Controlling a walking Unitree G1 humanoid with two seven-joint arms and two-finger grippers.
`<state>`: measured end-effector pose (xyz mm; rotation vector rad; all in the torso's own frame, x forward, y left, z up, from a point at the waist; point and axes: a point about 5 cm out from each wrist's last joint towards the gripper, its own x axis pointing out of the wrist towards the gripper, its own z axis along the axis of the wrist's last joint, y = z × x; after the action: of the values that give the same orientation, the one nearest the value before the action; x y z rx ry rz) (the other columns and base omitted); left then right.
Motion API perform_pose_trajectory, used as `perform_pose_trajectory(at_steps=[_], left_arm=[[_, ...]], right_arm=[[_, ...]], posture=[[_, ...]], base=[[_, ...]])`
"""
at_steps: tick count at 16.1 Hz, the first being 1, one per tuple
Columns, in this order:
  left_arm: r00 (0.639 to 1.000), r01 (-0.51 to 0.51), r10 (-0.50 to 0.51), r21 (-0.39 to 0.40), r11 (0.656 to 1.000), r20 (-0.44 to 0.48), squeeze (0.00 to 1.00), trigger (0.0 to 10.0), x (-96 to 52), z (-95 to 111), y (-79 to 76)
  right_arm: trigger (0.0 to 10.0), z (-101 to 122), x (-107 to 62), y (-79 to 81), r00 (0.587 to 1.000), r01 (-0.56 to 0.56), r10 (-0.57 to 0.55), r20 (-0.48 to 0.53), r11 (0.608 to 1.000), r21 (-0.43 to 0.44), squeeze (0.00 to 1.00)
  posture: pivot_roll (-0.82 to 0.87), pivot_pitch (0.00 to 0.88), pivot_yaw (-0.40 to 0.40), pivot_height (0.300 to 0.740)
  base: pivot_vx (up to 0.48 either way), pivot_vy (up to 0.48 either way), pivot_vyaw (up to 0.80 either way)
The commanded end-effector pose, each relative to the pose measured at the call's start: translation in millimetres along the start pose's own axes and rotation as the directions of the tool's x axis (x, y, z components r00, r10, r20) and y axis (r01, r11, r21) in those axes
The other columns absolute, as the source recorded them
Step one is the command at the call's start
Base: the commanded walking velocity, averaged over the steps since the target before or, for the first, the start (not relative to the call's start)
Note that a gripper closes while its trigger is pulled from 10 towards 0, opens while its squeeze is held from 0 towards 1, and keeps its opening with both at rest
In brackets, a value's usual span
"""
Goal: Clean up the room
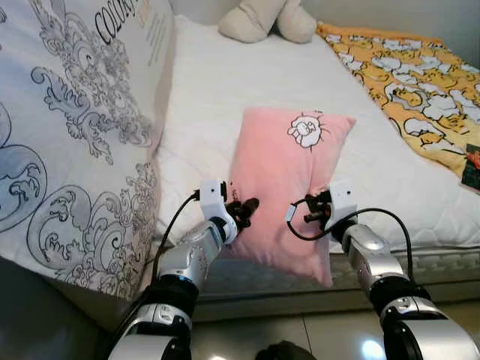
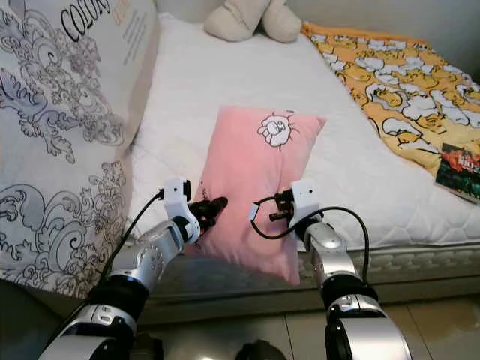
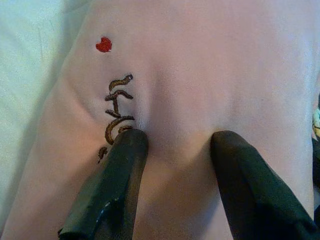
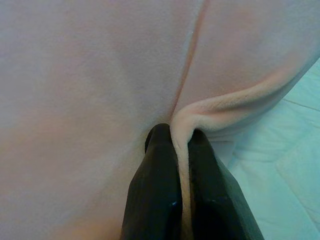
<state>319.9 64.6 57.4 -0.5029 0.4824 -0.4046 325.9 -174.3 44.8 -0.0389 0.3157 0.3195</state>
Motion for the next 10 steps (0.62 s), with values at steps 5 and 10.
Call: perform_pose_trajectory(at_steps=[5, 10], left_arm=[[0.993, 0.051, -0.06, 0.096, 0.994, 0.097, 0.0, 0.0, 0.9, 20.7, -13.2], [0.918, 0.023, -0.109, 0.224, 0.974, 0.381, 0.0, 0.0, -18.0, 104.9, -28.1]], right_arm=[[0.0, 1.8, -0.9, -1.4, 1.0, -0.005, 0.005, -0.004, 1.0, -0.002, 0.0], [0.0, 62.0, 10.4, 3.1, 0.979, -0.023, 0.03, 0.202, 0.999, -0.038, 0.0]], posture=[[0.09, 0.0, -0.09, 0.697], [0.09, 0.0, -0.087, 0.697]], base=[[0.0, 0.0, 0.0], [0.0, 0.0, 0.0]])
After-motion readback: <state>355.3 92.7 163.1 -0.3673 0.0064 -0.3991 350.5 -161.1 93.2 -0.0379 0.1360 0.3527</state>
